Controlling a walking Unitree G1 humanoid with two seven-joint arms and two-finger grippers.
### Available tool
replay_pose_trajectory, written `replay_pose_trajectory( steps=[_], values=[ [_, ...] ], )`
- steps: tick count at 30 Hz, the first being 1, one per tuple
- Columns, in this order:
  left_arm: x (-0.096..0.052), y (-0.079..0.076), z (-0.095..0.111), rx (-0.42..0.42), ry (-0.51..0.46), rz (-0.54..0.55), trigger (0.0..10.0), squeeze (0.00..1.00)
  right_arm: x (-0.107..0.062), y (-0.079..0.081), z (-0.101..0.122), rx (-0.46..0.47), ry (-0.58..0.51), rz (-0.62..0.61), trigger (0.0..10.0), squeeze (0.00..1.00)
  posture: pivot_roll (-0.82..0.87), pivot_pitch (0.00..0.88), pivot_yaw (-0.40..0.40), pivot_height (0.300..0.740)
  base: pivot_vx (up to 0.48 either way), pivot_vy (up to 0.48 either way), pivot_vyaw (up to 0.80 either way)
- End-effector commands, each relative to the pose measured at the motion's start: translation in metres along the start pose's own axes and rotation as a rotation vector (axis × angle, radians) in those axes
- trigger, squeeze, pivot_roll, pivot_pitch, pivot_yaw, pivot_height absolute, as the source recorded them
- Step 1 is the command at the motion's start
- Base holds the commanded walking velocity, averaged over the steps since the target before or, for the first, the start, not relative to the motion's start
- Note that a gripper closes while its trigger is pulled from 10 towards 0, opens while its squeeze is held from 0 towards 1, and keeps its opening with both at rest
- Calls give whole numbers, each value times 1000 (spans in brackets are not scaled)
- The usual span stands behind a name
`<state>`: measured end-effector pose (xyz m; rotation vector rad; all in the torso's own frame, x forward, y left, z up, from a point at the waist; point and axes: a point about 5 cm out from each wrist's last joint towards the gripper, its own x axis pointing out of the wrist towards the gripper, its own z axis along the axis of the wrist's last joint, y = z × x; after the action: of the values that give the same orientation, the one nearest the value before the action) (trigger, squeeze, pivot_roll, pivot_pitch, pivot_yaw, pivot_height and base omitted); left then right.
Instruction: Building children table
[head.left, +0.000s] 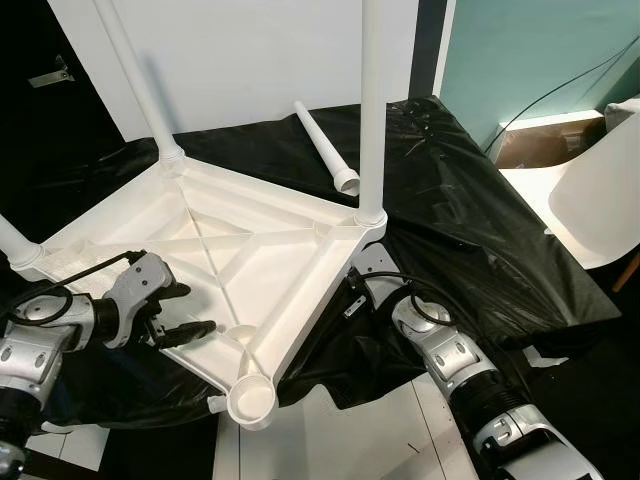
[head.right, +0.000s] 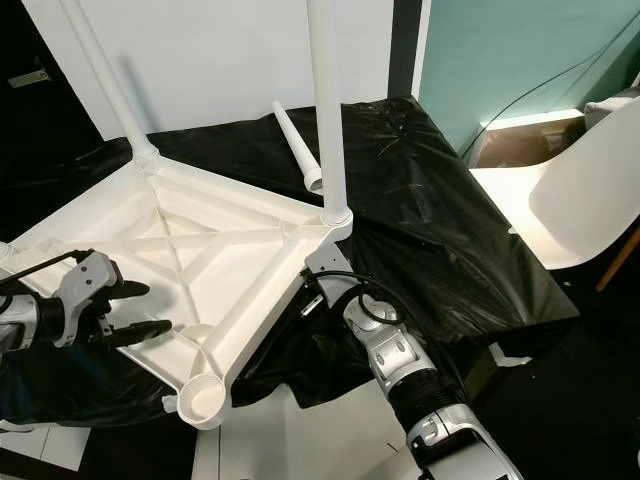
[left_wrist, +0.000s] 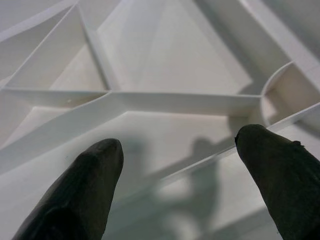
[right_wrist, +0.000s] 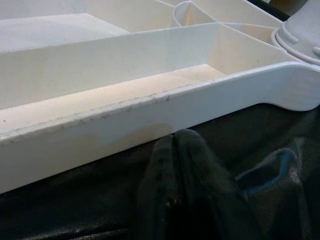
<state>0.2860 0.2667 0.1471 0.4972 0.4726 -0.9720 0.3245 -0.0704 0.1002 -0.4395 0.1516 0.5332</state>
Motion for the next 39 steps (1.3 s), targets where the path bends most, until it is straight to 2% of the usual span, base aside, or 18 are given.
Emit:
replay_pose_trajectory(
  steps=[1, 4, 6, 11, 13, 18, 24, 25, 27, 28, 29, 33, 35, 36, 37, 39],
  values=[
    [-6, -17, -1, 18, 27, -369, 10000, 0, 0, 4, -1, 0, 9, 7, 10000, 0, -110, 0, 85, 740, 0, 0, 0],
    [-4, -18, -2, 23, 36, -396, 10000, 0, 0, 4, -1, 0, 10, 7, 10000, 0, -110, 0, 87, 740, 0, 0, 0],
    [7, -29, -10, 54, 87, -461, 10000, 0, 0, 4, -1, 2, 10, 6, 10000, 0, -108, 0, 86, 740, 0, 0, 0],
    [21, -41, -16, 104, 151, -550, 10000, 0, 1, 5, 0, 8, 8, 7, 10000, 0, -107, 0, 83, 740, 0, 0, 0],
    [21, -41, -16, 104, 151, -550, 10000, 0, 1, 5, 0, 8, 8, 7, 10000, 0, -107, 0, 83, 740, 0, 0, 0],
    [34, -41, -10, 154, 143, -542, 10000, 0, 1, 5, 0, 14, 9, 8, 10000, 0, -113, 0, 87, 740, 0, 0, 0],
    [30, -33, -11, 180, 180, -552, 10000, 0, 0, 5, -1, 20, 13, 3, 10000, 0, -115, 0, 86, 740, 0, 0, 0],
    [28, -32, -17, 195, 228, -554, 9373, 0, 0, 5, -2, 21, 16, 2, 10000, 0, -115, 0, 86, 740, 0, 0, 0],
    [27, -32, -18, 200, 240, -554, 9373, 0, 0, 5, -2, 21, 17, 1, 10000, 0, -115, 0, 86, 740, 0, 0, 0],
    [29, -35, -22, 212, 252, -552, 3882, 0, 0, 4, -2, 21, 18, -1, 10000, 0, -115, 0, 86, 740, 0, 0, 0],
    [31, -36, -24, 216, 251, -547, 0, 0, 0, 5, -1, 22, 18, -2, 10000, 0, -110, 0, 90, 740, 0, 0, 0],
    [38, -39, -25, 217, 216, -514, 0, 0, 1, 6, 1, 25, 13, -3, 10000, 0, -110, 0, 91, 740, 0, 0, 0],
    [46, -38, -22, 205, 158, -439, 0, 0, 1, 6, 1, 26, 11, -3, 10000, 0, -111, 0, 93, 740, 0, 0, 0],
    [46, -38, -22, 205, 158, -439, 0, 0, 1, 6, 1, 26, 11, -3, 10000, 0, -111, 0, 93, 740, 0, 0, 0],
    [54, -36, -21, 162, 105, -342, 0, 0, 0, 6, 1, 26, 12, -4, 10000, 0, -112, 0, 94, 740, 0, 0, 0],
    [58, -36, -22, 134, 85, -299, 0, 0, 0, 6, 0, 26, 14, -6, 10000, 0, -113, 0, 94, 740, 0, 0, 0]
  ],
)
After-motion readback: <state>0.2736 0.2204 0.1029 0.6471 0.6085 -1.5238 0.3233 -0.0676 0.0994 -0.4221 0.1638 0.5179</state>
